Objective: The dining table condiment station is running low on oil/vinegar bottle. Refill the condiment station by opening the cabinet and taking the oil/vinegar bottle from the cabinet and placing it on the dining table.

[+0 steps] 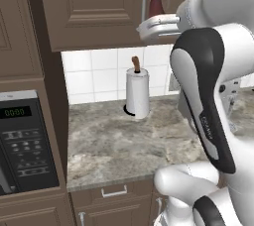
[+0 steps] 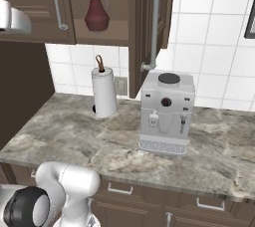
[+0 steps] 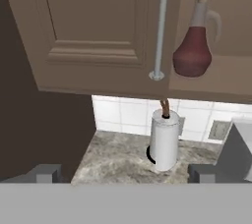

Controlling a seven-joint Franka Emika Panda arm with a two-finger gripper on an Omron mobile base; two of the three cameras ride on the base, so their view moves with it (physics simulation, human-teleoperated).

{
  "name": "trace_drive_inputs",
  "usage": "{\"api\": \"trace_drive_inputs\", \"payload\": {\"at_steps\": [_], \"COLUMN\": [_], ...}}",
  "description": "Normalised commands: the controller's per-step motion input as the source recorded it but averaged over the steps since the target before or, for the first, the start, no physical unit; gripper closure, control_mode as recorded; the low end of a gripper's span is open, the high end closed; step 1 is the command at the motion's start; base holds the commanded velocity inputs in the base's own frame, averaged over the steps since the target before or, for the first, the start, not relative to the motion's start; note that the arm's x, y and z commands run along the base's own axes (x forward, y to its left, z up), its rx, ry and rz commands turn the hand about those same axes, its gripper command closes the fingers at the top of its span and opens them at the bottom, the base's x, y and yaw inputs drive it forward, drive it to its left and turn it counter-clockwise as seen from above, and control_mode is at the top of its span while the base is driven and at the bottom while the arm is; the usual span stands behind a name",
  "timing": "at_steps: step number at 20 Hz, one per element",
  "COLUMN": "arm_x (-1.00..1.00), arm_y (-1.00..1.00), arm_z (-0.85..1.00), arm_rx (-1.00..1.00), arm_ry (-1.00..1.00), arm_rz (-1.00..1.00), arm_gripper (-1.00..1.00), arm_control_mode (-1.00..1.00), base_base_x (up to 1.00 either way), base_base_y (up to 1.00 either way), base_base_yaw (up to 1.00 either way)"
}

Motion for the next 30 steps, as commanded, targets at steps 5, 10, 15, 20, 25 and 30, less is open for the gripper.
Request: {"api": "trace_drive_inputs", "payload": {"at_steps": [5,10,15,20,25,30], "arm_x": [0.24,0.76,1.0,1.0,0.93,0.87], "arm_y": [0.09,-0.2,-0.07,0.0,0.0,0.0], "arm_z": [0.0,0.0,-0.1,-0.21,0.0,0.0], "arm_rx": [0.0,-0.02,0.0,0.0,0.0,0.0], "arm_ry": [-0.01,-0.05,-0.01,0.0,0.0,0.0], "arm_rz": [0.0,-0.1,-0.04,-0.01,-0.01,-0.05], "arm_gripper": [-1.0,-1.0,-1.0,-1.0,-1.0,-1.0], "arm_control_mode": [-1.0,-1.0,-1.0,-1.0,-1.0,-1.0], "base_base_x": [0.0,0.0,0.0,0.0,0.0,0.0], "base_base_y": [0.0,0.0,0.0,0.0,0.0,0.0], "base_base_yaw": [0.0,0.0,0.0,0.0,0.0,0.0]}}
